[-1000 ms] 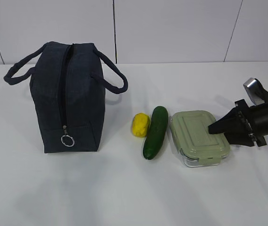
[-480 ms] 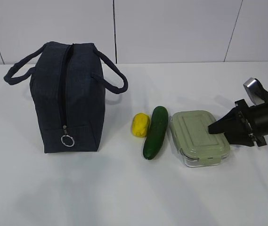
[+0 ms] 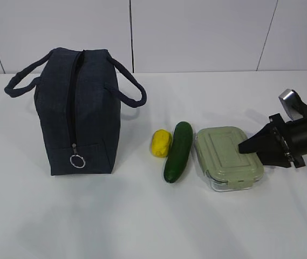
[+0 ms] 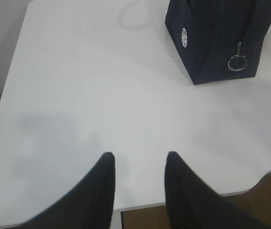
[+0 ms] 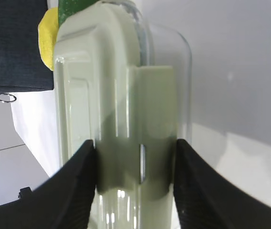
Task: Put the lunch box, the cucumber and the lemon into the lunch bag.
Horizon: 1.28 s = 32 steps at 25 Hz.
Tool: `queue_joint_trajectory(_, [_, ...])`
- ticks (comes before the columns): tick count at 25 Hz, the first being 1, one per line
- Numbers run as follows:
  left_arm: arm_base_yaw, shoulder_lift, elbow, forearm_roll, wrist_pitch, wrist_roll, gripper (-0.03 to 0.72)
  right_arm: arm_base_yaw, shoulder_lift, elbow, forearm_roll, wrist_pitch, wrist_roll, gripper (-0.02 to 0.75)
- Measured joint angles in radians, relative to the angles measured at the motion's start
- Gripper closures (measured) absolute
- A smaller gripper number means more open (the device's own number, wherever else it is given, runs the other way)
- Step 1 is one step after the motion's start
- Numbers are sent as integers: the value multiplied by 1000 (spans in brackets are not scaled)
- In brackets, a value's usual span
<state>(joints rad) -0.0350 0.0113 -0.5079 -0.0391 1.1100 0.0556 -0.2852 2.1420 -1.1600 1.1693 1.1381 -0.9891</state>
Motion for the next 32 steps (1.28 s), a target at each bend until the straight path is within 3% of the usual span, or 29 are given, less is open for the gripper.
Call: queue_joint_trajectory(32, [0,0,0,0,0,0,449,2,-122,2,7,-6,61,384])
